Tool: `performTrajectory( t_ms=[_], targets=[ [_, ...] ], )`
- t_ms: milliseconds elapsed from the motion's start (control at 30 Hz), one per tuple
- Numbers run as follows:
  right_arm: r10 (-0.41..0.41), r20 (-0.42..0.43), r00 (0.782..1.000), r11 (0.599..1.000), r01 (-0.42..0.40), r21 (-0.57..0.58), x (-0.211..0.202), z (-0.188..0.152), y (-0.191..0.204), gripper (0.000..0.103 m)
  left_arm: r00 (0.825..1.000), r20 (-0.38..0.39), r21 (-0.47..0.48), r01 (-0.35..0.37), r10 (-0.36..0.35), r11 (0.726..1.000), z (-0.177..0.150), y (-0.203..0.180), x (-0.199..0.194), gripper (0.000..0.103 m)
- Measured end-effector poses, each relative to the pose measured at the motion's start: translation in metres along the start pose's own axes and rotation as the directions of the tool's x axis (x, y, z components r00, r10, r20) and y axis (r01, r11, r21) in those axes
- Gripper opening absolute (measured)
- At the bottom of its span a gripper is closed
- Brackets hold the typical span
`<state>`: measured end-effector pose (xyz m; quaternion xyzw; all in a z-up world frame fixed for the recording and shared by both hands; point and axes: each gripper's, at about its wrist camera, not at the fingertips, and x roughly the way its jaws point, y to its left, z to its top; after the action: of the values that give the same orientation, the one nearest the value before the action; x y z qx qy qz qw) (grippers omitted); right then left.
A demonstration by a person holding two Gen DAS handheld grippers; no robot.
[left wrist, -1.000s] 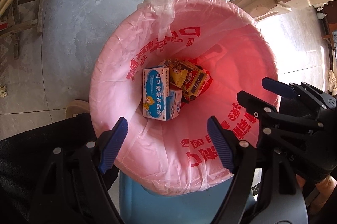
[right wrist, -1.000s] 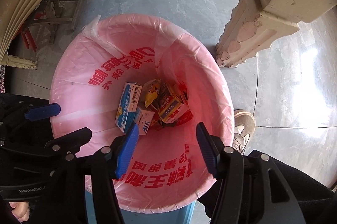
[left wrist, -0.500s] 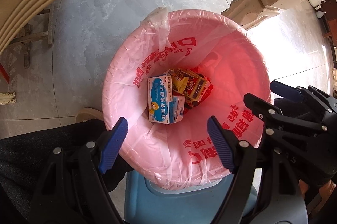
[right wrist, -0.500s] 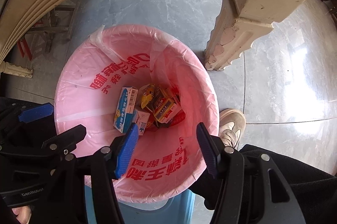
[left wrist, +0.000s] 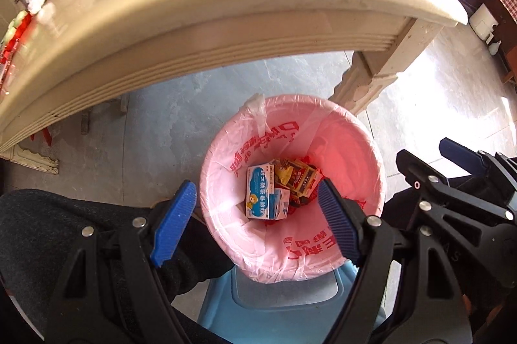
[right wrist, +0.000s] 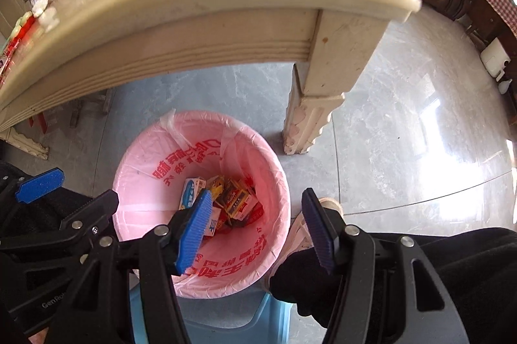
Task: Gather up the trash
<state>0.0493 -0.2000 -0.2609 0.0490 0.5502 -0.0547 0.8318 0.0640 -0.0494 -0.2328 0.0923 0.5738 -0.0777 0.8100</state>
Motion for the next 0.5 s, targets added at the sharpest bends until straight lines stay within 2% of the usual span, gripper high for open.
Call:
performTrajectory(
  t_ms=[67,133,267,367,500],
  targets=[
    [-0.028,0.058,0.998,1.0,0.028,0.005,-0.021,0.003,-0.001,0.065,0.998,0.054,-0.016,-0.016,0.017,1.0,0.001,0.0,-0.02,0.076],
    [-0.036,0.12,0.992,0.999,0.035,0.011,-0.043,0.005,-0.003,0.066,0.994,0.103,-0.037,-0.018,0.022,0.999,0.001,0.0,-0.038,0.076],
    [-0.061,0.235,0.97,0.998,0.059,0.017,-0.085,0.01,-0.006,0.068,0.981,0.186,-0.062,-0.033,0.044,0.998,0.003,-0.003,-0.077,0.076],
    [-0.082,0.311,0.947,0.997,0.075,0.035,-0.117,0.013,-0.008,0.073,0.962,0.264,-0.08,-0.052,0.072,0.995,0.003,-0.006,-0.109,0.076],
    [-0.112,0.418,0.902,0.994,0.096,0.058,-0.162,0.015,-0.011,0.079,0.938,0.34,-0.121,-0.025,0.065,0.992,0.0,-0.001,-0.149,0.076]
  ],
)
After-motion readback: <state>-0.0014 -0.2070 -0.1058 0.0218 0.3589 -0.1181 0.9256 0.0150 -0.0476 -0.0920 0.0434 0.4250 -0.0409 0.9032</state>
